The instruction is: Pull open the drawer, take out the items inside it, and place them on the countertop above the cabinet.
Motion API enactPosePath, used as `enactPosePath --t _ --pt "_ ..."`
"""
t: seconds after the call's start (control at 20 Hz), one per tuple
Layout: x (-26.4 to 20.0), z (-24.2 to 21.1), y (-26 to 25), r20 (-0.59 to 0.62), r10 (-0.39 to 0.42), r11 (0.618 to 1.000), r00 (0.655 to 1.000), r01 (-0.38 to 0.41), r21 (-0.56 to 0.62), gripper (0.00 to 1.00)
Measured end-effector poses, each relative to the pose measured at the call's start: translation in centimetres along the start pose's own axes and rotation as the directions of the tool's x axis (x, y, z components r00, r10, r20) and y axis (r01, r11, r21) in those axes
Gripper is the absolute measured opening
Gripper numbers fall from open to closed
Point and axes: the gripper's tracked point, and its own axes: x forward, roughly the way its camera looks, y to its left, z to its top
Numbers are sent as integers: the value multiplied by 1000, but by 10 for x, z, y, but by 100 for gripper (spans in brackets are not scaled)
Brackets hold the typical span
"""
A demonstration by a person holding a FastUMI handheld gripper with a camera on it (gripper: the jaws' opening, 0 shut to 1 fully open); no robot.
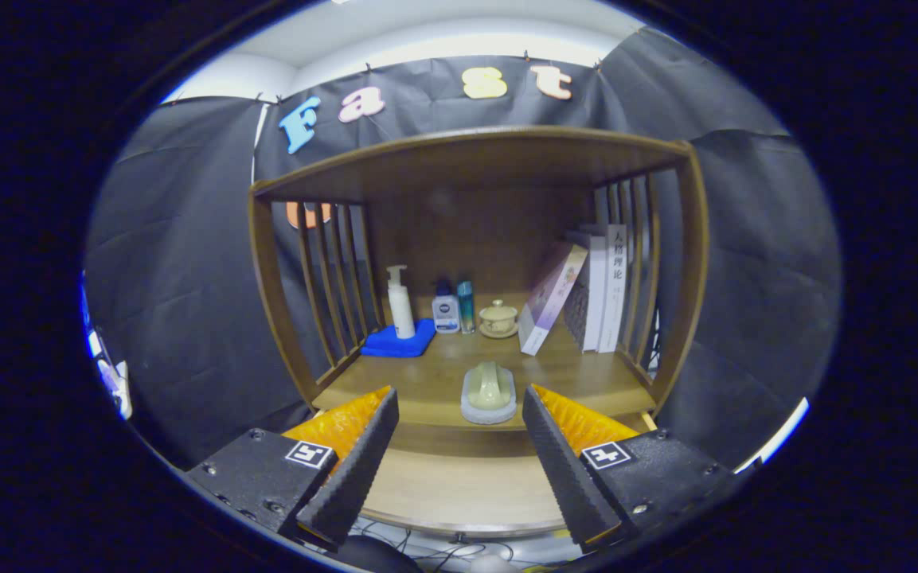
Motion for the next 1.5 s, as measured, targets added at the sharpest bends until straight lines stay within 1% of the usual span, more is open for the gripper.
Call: enactPosePath --t 0.1,0.3,0.45,0.6,0.8,0.9,0.95,1.1,1.15,1.35,1.5 --pt "-20 -13 -2 48 -22 1000 999 22 0 99" --pt "-49 -37 -19 147 -107 994 983 111 -23 99" --pt "-58 -69 -27 176 -148 988 973 152 -12 99" --pt "-71 -113 -28 173 -181 982 968 186 -14 99" --pt "-58 -170 -32 124 -199 980 972 200 7 99" --pt "-49 -192 -29 92 -193 981 977 191 33 99" --pt "-44 -202 -26 77 -186 982 979 185 25 99" --pt "-30 -219 -19 55 -166 986 985 166 -7 99" --pt "-17 -226 -22 47 -163 986 986 163 -18 99" --pt "-1 -247 -15 -3 -155 987 988 155 -37 99" --pt "7 -253 -13 -25 -150 988 988 149 -29 99"
